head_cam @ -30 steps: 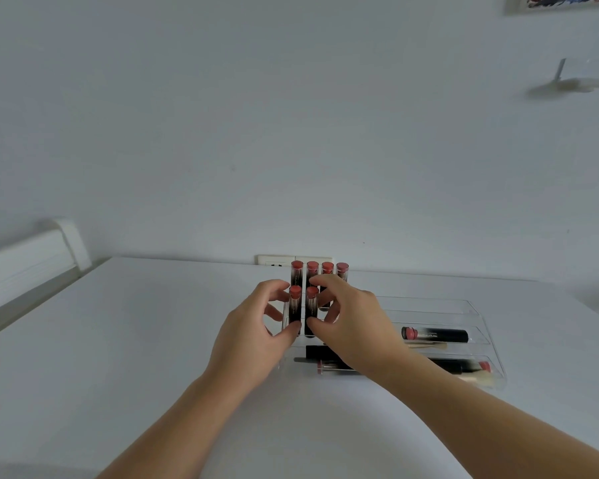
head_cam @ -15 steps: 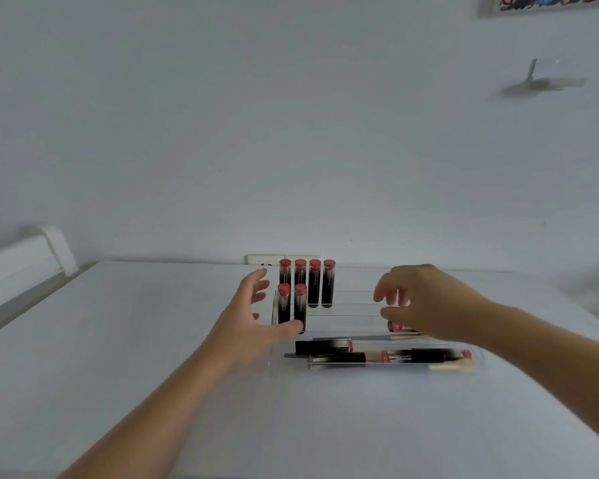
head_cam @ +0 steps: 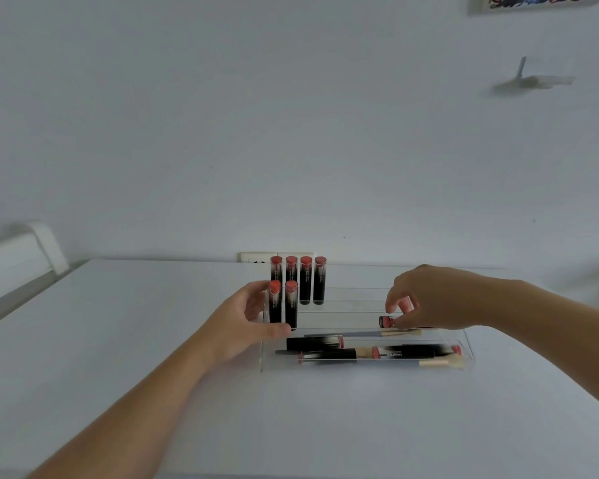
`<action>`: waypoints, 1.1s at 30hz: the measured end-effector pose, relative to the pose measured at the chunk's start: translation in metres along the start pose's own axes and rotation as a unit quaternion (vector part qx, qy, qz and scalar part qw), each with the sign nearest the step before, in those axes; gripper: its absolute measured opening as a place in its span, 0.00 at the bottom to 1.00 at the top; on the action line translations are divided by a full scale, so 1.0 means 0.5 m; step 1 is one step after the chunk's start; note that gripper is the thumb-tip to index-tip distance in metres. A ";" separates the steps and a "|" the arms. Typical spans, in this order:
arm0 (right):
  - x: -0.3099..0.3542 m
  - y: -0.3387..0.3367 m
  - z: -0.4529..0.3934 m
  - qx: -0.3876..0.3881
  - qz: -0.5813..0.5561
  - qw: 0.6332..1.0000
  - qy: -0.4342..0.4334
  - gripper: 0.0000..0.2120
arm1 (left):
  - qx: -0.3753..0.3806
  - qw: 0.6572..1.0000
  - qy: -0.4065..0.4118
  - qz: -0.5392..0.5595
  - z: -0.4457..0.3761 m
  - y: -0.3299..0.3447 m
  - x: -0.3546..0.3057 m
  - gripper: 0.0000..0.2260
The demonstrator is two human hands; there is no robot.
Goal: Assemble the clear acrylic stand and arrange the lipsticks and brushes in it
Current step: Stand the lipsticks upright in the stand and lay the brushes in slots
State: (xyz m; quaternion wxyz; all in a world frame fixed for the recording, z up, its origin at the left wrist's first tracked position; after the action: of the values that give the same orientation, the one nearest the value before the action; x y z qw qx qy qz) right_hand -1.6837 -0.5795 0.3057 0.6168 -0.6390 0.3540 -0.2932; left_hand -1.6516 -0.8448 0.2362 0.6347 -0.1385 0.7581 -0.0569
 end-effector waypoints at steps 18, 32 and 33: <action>0.079 -0.053 -0.030 -0.236 -0.452 0.856 0.086 0.03 | -0.009 1.000 0.006 0.002 -0.001 -0.002 0.011 0.43; 0.138 0.029 -0.045 -0.302 -0.461 0.823 0.140 0.03 | -0.024 0.999 0.014 -0.020 -0.009 -0.004 0.023 0.39; 0.136 0.031 -0.045 -0.307 -0.455 0.824 0.142 0.03 | -0.025 0.999 0.015 -0.022 -0.009 -0.004 0.024 0.39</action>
State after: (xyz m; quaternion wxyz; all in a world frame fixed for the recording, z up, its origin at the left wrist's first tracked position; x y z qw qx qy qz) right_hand -1.6639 -0.6479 0.2877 0.1286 -0.8352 0.1780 -0.5043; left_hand -1.6575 -0.8506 0.2264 0.6185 -0.1700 0.7652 -0.0541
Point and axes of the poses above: each hand's wrist, its own z-axis away from the middle knuckle, its own y-axis out of the palm, x = y × z, the point moved 9 cm from there along -z, towards the middle knuckle, and after that the axes turned 11 degrees about -x, right-handed, at the moved point
